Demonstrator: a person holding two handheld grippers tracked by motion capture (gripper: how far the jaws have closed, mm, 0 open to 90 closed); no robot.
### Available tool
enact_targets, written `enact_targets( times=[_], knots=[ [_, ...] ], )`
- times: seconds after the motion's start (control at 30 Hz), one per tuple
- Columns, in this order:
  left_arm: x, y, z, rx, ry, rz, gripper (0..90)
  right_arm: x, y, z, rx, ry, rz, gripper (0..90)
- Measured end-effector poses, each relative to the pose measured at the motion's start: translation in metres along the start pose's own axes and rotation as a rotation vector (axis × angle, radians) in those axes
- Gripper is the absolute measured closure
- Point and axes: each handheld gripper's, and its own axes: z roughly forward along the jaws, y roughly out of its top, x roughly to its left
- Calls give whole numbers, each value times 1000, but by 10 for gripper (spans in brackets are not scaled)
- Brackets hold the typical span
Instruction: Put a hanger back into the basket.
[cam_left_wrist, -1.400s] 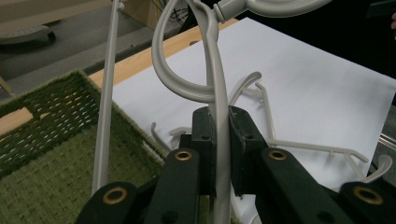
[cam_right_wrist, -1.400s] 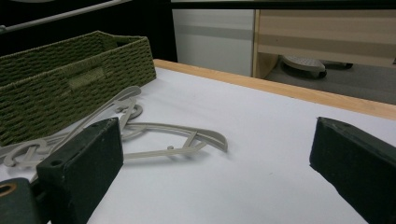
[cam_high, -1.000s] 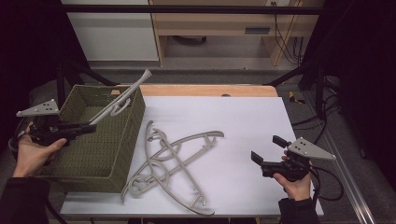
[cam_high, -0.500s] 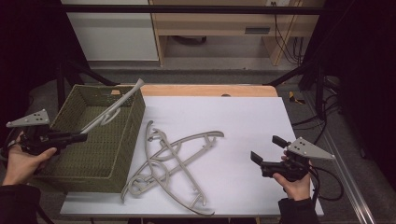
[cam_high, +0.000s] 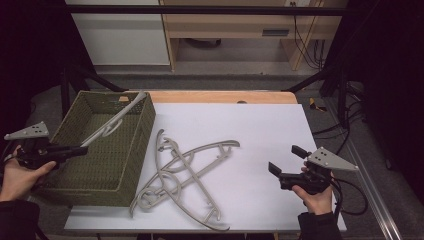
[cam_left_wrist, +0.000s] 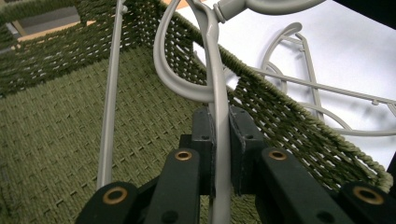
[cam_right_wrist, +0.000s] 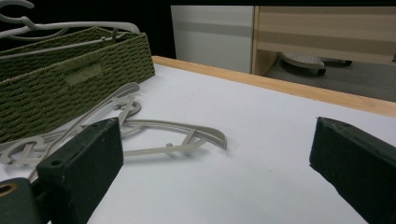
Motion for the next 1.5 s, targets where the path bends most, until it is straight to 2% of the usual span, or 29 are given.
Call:
enact_targets(
  times=[0.13, 0.33, 0.5, 0.63, 0.67, 0.77, 0.8, 0.87, 0.9, 0.93, 0.97, 1.13, 1.23, 1.3, 1.4, 1.5],
  knots=[
    [2, -5, 2, 2, -1, -21, 819, 0, 0, 1, 1, -2, -2, 30],
    [6, -16, 16, 40, 12, -33, 819, 0, 0, 1, 3, -1, -1, 30],
    [4, -16, 21, 75, 23, -44, 818, 1, -1, 1, 4, -2, -1, 30],
    [2, -17, 29, 148, 48, -55, 816, 1, 0, 1, 3, -2, -2, 30],
    [2, -16, 31, 173, 48, -44, 815, 1, 0, 1, 4, -1, -4, 30],
    [1, -16, 33, 183, 51, -62, 813, 1, 0, 0, 1, -2, -2, 30],
    [1, -16, 35, 203, 48, -71, 811, 1, 0, 0, 2, -2, -2, 30],
    [0, -17, 40, 255, 65, -71, 800, 1, 0, 0, 4, -1, -5, 30],
    [-1, -18, 43, 293, 90, -70, 794, 1, 0, 1, 2, 0, -5, 30],
    [-2, -19, 45, 294, 112, -70, 790, 1, 0, 1, 3, 0, -4, 30],
    [-1, -18, 45, 323, 113, -77, 788, 1, 0, 1, 4, 0, -4, 30],
    [-2, -20, 47, 350, 141, -86, 780, 1, 0, 1, 5, 0, -5, 30],
    [-4, -17, 45, 342, 168, -99, 770, 2, -1, 2, 7, 1, -5, 30],
    [-6, -14, 40, 307, 177, -97, 725, 2, 0, 2, 8, 1, -6, 31],
    [-13, -8, 33, 245, 183, -90, 683, 3, 0, 3, 11, 3, -4, 31],
    [-23, -2, 28, 141, 197, -75, 602, 4, 0, 3, 10, 4, -5, 32]
  ],
)
